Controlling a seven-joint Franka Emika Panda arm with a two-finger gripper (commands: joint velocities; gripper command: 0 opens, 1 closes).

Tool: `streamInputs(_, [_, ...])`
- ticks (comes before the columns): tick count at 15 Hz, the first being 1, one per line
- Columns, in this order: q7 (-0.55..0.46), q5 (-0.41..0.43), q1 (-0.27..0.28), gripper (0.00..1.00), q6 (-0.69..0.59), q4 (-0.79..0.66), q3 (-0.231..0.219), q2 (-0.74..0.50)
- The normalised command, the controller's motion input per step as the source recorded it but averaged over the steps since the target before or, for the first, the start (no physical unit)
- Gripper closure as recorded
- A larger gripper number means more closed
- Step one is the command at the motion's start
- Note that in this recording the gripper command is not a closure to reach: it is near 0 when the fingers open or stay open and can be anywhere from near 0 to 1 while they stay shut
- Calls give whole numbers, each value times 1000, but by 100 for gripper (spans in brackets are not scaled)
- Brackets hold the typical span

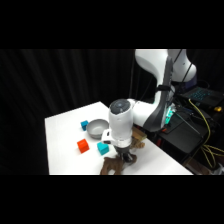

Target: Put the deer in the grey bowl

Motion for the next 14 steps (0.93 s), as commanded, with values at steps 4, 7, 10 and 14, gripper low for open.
streamInputs(4, [-363, 250, -180, 55, -193, -166, 93, -397])
streamInputs(7, [-342, 158, -183, 55, -329, -249, 29, -754])
streamInputs(10, [-294, 133, -143, 55, -339, -199, -31, -763])
streamInputs(14, [-232, 82, -104, 55, -232, -173, -95, -564])
